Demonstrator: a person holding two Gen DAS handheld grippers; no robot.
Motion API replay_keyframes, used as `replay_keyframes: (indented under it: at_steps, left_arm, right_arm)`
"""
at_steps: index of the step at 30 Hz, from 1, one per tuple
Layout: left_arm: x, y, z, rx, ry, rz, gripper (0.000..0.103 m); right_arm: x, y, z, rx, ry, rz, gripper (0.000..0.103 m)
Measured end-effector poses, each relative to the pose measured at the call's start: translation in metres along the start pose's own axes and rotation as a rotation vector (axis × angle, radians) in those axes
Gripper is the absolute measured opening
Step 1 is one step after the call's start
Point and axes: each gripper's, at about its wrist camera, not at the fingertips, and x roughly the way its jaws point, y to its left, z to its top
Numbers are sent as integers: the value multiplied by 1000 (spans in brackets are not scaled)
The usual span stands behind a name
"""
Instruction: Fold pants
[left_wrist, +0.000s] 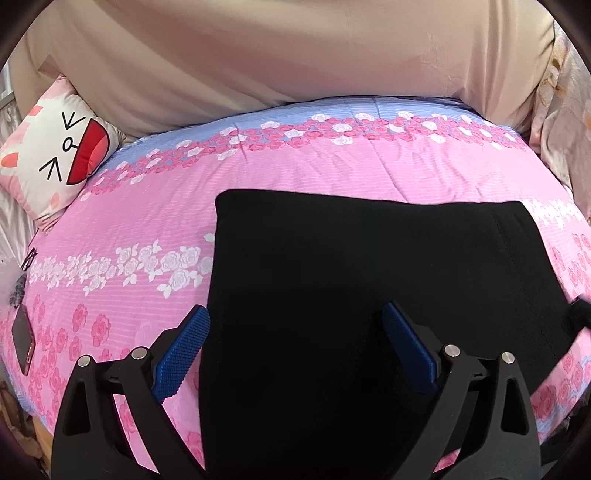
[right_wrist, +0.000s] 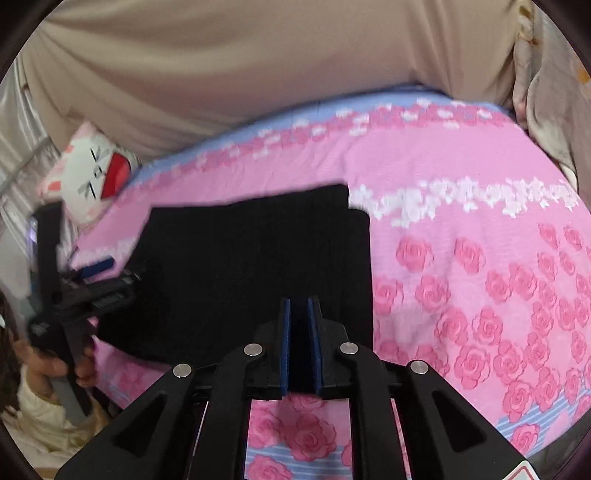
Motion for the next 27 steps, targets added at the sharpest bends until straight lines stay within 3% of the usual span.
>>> replay_keyframes:
  at_steps: [4, 5, 8, 12, 17, 19, 21, 24, 27]
  left_arm:
    - [-3, -3, -8, 7, 16, 13, 93]
    - [-4, -4, -9, 7, 17, 16, 94]
    - [-14, 0, -11, -7, 7, 35, 94]
    - [-35, 27, -12, -49, -41, 88, 98]
    - [-50, 94, -28, -138, -56, 246, 98]
    - [-51, 120, -38, -189, -39, 290, 98]
    - [-49, 142, -49, -241, -18, 309, 98]
    - [-48, 158, -55, -279, -3, 310, 98]
    - [-50, 162, -53, -277, -15, 288, 98]
  right_arm:
    - [-12, -5, 0, 79, -49, 50, 8]
    - [-19, 1, 5, 72, -70, 76, 15]
    - [-23, 29, 20, 16, -91, 154, 15]
    - [3, 94, 39, -113, -46, 285, 15]
    - [52, 185, 39, -289, 43, 392, 15]
    - [76, 207, 32, -321, 96, 406, 15]
    - [112, 230, 12, -345, 205, 405, 15]
    - [106, 252, 1, -453, 162, 364, 17]
    - [88, 237, 29, -371, 125, 411, 13]
